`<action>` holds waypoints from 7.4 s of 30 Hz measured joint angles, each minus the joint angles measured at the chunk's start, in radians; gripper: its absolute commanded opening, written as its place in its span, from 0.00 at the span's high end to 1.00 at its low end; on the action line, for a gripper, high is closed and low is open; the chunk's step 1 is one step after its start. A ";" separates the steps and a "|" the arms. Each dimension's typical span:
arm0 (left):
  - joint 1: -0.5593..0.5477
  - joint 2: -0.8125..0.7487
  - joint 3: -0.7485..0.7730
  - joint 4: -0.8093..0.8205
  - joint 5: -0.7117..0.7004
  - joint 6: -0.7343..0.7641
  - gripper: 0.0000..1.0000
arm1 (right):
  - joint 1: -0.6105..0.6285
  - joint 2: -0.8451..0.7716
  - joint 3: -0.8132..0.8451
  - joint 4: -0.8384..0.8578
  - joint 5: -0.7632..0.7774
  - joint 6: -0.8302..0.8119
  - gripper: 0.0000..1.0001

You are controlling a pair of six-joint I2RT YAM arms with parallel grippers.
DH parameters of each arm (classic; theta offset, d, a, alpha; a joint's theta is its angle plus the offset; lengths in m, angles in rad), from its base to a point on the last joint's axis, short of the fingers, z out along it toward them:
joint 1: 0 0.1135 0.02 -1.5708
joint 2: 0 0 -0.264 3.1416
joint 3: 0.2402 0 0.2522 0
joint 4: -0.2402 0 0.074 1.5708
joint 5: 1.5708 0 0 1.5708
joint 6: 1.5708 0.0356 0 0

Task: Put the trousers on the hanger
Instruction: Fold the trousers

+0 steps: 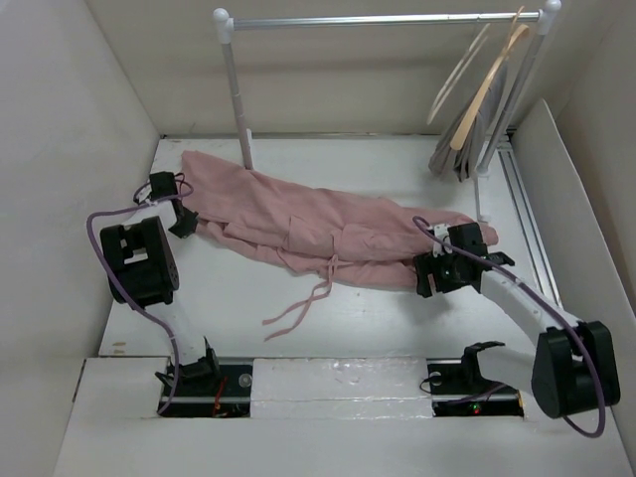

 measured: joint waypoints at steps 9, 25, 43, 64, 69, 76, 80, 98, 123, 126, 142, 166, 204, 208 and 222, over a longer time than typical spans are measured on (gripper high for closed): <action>0.080 -0.012 -0.050 0.043 0.006 0.008 1.00 | -0.108 0.104 -0.036 0.122 0.000 0.029 1.00; 0.306 -0.362 -0.331 0.050 0.225 0.033 0.64 | -0.231 -0.222 -0.038 -0.142 -0.108 -0.065 1.00; 0.151 0.025 -0.060 0.184 0.354 -0.092 1.00 | -0.243 -0.138 -0.014 -0.141 -0.160 -0.103 1.00; 0.360 -0.555 -0.385 -0.146 0.046 0.019 1.00 | -0.217 -0.119 0.253 -0.318 -0.039 -0.111 1.00; 0.393 -0.617 -0.384 -0.207 -0.044 0.045 0.50 | -0.193 -0.115 0.270 -0.366 -0.027 -0.119 0.72; 0.303 -0.658 -0.340 -0.271 -0.050 0.038 0.44 | -0.194 -0.112 0.282 -0.422 -0.028 -0.135 0.04; 0.101 -0.730 -0.248 -0.241 -0.033 0.024 0.46 | -0.195 -0.098 0.393 -0.438 -0.011 -0.132 0.04; -0.304 -0.716 -0.378 -0.098 0.254 0.133 0.51 | -0.499 0.084 0.277 -0.061 0.019 0.042 0.00; -0.942 -0.427 -0.153 -0.101 0.026 0.222 0.51 | -0.541 -0.149 0.321 -0.211 0.039 0.093 1.00; -0.942 -0.427 -0.126 -0.121 -0.003 0.230 0.51 | -0.523 -0.181 0.337 -0.303 0.043 0.084 1.00; -0.735 -0.457 -0.272 -0.147 -0.003 0.269 0.46 | -0.488 -0.240 0.504 -0.770 0.095 -0.016 0.46; -1.255 -0.288 -0.042 -0.124 0.045 0.473 0.35 | -0.427 -0.039 0.346 -0.340 0.030 -0.033 0.35; -1.301 -0.373 -0.093 -0.097 0.054 0.440 1.00 | -0.509 0.036 0.280 -0.263 0.079 -0.103 0.23; -1.313 -0.375 -0.160 -0.121 0.089 0.394 1.00 | -0.538 0.133 0.284 -0.198 0.079 -0.103 0.22; -1.311 -0.257 -0.174 -0.262 0.078 0.272 0.33 | -0.590 0.338 0.270 -0.039 0.041 -0.082 0.73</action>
